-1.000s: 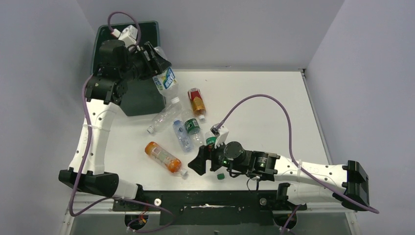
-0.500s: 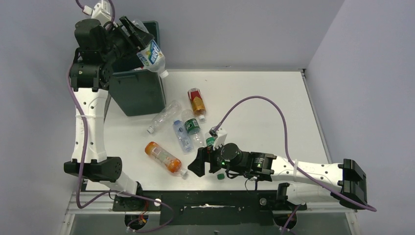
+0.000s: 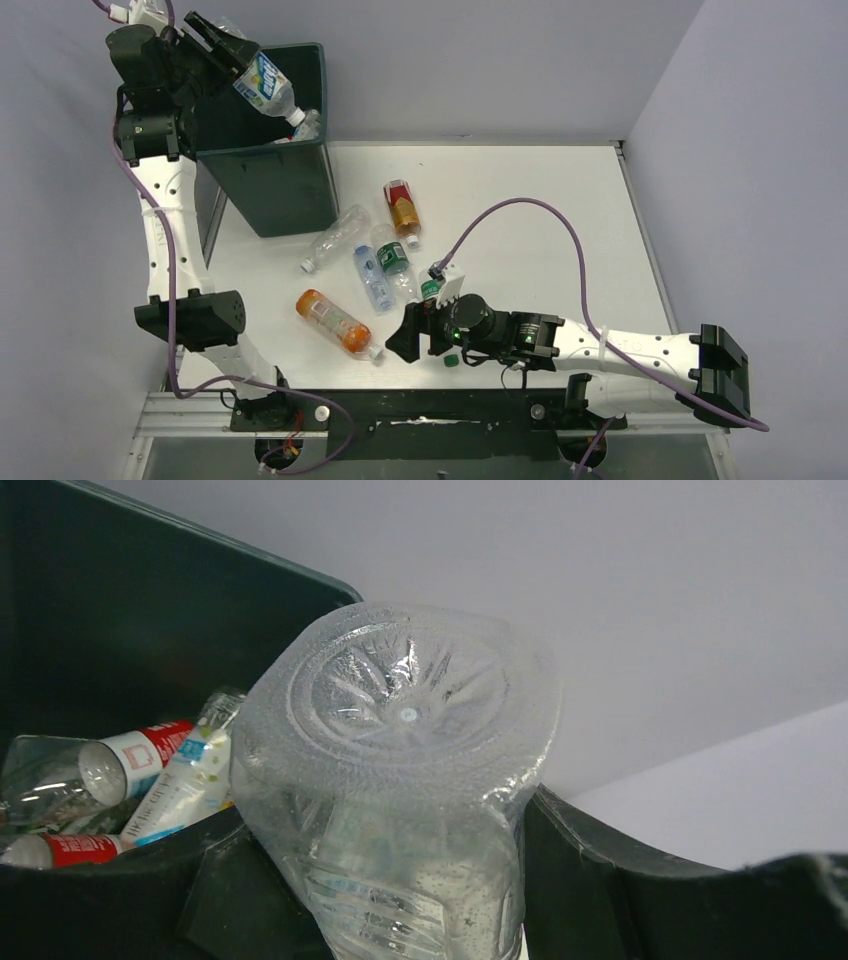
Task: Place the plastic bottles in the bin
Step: Place the plastic bottle in the trash bin.
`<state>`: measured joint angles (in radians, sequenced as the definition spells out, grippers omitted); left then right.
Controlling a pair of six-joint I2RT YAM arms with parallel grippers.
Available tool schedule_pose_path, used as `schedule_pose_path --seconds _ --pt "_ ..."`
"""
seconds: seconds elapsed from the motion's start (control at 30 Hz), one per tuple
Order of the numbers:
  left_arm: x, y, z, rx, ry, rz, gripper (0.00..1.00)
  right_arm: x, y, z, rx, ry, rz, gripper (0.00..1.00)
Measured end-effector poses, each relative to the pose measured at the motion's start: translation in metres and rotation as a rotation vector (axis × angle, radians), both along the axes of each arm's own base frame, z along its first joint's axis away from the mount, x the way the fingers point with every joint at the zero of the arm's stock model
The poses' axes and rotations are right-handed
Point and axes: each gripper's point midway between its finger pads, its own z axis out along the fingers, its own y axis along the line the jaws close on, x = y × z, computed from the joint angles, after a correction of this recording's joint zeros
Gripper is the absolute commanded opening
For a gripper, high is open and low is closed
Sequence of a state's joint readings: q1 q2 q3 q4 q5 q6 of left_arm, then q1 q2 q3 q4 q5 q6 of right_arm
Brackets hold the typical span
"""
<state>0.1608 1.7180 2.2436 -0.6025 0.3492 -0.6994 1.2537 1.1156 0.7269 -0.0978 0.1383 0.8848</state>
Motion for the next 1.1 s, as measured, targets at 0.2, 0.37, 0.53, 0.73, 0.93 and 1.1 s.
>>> schedule_pose_path --seconds 0.2,0.37,0.53,0.73,0.93,1.1 --pt "0.025 0.029 -0.020 0.003 0.030 0.047 0.56 -0.003 -0.001 -0.002 -0.006 0.015 -0.001 0.98" --pt "0.038 0.038 -0.041 0.017 0.072 0.061 0.67 -0.007 -0.001 -0.007 -0.011 0.030 0.002 0.98" --pt "0.041 0.042 -0.060 0.052 0.115 0.068 0.82 -0.008 -0.002 -0.012 -0.022 0.040 -0.001 0.98" --pt "0.042 0.053 -0.090 0.126 0.216 0.111 0.83 -0.008 0.000 -0.028 -0.066 0.054 0.002 0.98" --pt "0.037 0.058 -0.101 0.188 0.260 0.134 0.84 -0.009 0.005 -0.040 -0.105 0.072 0.017 0.98" --pt "0.033 0.055 -0.098 0.204 0.257 0.133 0.85 -0.009 0.007 -0.040 -0.107 0.073 0.017 0.98"
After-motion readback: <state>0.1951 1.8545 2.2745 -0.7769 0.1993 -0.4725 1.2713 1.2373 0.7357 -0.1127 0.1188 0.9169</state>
